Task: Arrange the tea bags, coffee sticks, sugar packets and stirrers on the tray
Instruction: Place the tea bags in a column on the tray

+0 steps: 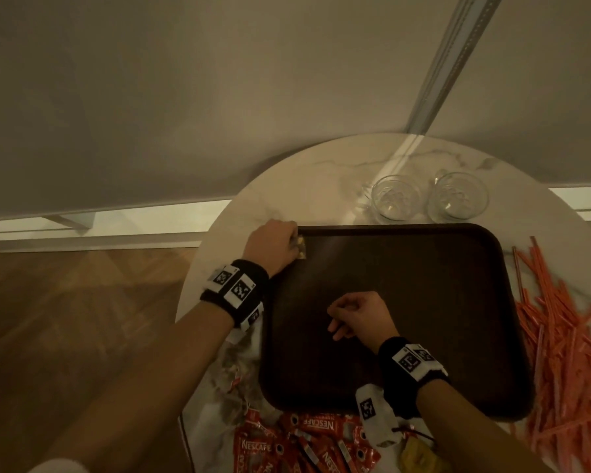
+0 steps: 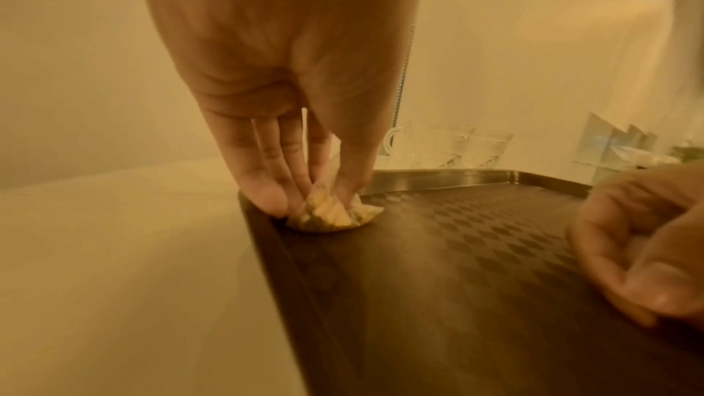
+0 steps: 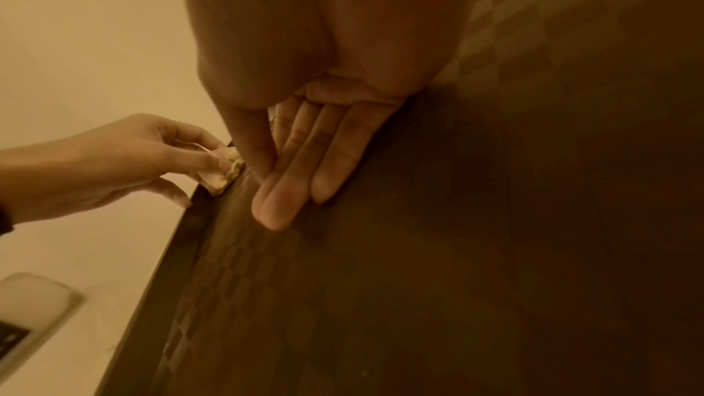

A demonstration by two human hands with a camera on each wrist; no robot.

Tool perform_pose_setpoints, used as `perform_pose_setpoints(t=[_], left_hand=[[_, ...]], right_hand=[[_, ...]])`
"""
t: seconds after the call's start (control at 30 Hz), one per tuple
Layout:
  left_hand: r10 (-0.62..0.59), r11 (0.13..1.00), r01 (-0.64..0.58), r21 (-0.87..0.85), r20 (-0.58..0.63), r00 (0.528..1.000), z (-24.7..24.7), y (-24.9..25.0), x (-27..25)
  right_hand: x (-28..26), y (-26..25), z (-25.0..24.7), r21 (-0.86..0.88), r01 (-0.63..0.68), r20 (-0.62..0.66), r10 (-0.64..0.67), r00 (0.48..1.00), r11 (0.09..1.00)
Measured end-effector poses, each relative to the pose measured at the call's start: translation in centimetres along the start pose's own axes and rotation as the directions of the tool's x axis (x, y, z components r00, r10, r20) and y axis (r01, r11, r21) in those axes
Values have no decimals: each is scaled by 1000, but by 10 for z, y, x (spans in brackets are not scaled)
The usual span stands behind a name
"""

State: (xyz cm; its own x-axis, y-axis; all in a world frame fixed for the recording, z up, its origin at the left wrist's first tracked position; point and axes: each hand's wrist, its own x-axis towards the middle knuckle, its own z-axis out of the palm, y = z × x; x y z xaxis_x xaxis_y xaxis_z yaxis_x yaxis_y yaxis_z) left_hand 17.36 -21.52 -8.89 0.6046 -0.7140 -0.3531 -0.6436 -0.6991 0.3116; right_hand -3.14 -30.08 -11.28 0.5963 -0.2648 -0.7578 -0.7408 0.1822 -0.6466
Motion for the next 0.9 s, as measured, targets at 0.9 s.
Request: perform_pose_setpoints(t=[0.9], left_hand=[[-92, 981, 86, -174, -25, 995, 0, -45, -127]], right_hand=[[-2, 10, 4, -44, 120, -89, -123, 988, 992]])
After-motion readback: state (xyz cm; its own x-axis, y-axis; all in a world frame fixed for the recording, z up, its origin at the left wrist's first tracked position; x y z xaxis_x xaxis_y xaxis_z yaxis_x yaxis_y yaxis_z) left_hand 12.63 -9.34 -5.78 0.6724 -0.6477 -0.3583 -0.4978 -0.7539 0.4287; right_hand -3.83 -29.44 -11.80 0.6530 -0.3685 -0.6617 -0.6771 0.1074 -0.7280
